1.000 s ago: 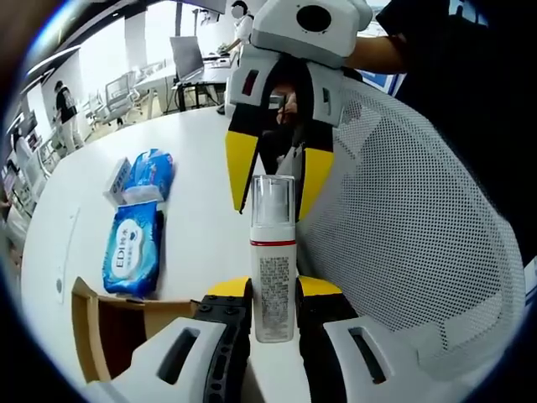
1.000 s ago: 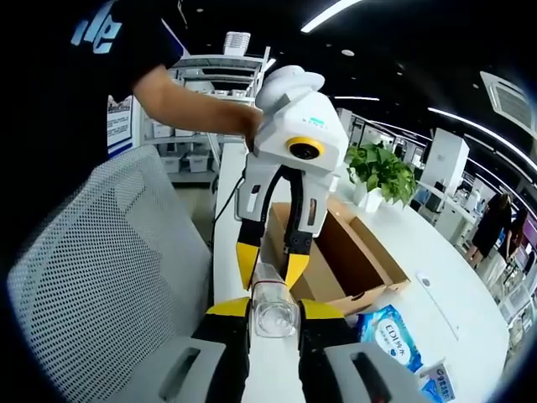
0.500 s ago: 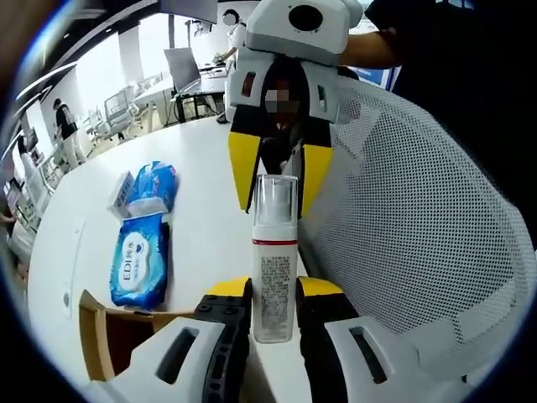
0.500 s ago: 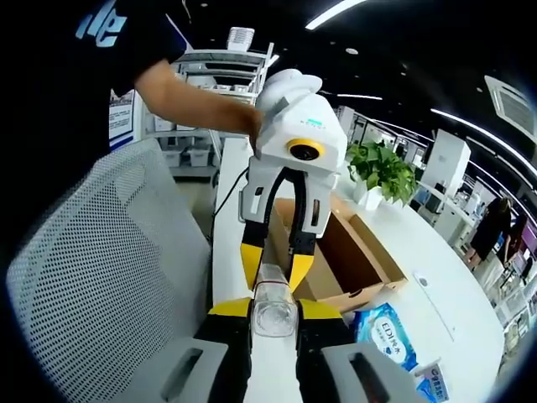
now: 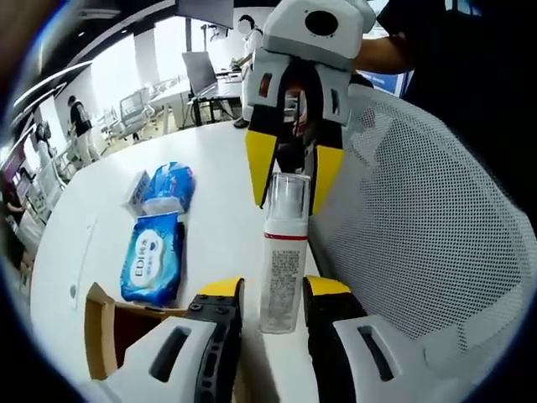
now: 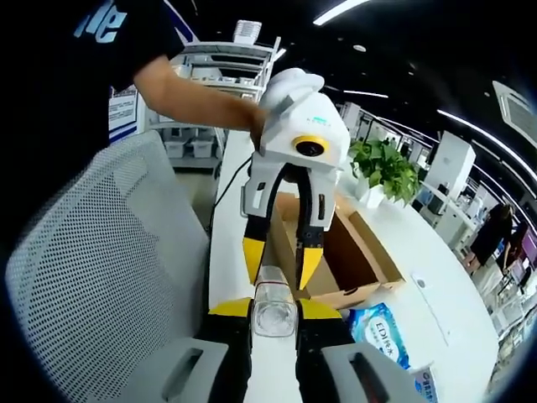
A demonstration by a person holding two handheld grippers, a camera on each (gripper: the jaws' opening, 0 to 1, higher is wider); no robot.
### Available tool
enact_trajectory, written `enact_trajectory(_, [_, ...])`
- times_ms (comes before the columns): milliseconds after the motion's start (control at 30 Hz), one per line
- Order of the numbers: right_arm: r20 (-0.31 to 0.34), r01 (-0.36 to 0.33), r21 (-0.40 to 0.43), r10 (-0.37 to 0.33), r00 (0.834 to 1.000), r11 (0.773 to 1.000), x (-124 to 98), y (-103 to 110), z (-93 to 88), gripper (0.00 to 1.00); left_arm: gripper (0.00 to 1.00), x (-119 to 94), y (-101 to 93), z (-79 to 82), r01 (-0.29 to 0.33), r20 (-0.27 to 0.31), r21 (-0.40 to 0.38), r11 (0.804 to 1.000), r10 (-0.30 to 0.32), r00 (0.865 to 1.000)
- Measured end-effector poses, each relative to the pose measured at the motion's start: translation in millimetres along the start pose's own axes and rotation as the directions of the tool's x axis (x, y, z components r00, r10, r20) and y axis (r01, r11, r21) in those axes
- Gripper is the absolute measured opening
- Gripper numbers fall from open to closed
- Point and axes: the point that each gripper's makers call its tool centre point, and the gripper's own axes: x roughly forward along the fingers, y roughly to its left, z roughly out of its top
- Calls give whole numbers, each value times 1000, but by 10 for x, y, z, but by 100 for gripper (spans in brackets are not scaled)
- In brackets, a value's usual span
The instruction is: Operate the shoe box by opening the lid, removing the specified soft item, and placing it in the target area until the item is outside and the box remains undamaged.
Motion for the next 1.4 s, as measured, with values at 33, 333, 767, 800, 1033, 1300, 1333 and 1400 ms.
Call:
enact_trajectory(33, [0, -1, -1, 1, 1000, 1000, 1, -3, 0, 14, 31, -16, 16, -3, -10, 6, -8, 1000, 10, 1000])
enact_trajectory(333, [-20, -8, -17, 8, 1000, 1000, -14, -124, -16, 14, 40, -169, 134, -102, -96, 48, -76, 992, 100, 994])
enact_trajectory(767, [-86, -7, -80, 0, 996, 997, -156, -519, -83, 14, 51, -354, 213, -142, -181, 143, -221, 958, 215, 966])
enact_trajectory(800, [-90, -6, -86, -2, 996, 996, -168, -552, -85, 15, 52, -365, 218, -140, -186, 151, -236, 954, 225, 963])
enact_trajectory(1033, [-137, -4, -134, -15, 990, 991, -267, -879, -139, 15, 55, -479, 255, -261, -249, 153, -334, 909, 313, 937])
enact_trajectory(1300, [-168, -11, -167, -18, 986, 986, -314, -1137, -182, 15, 64, -583, 228, -396, -287, 130, -384, 878, 359, 924])
enact_trajectory(1333, [-171, -12, -169, -17, 985, 985, -316, -1157, -185, 15, 66, -612, 234, -395, -296, 136, -396, 869, 374, 917])
enact_trajectory(1400, [-178, -16, -175, -16, 984, 985, -318, -1208, -187, 15, 67, -664, 251, -403, -318, 140, -411, 854, 404, 904])
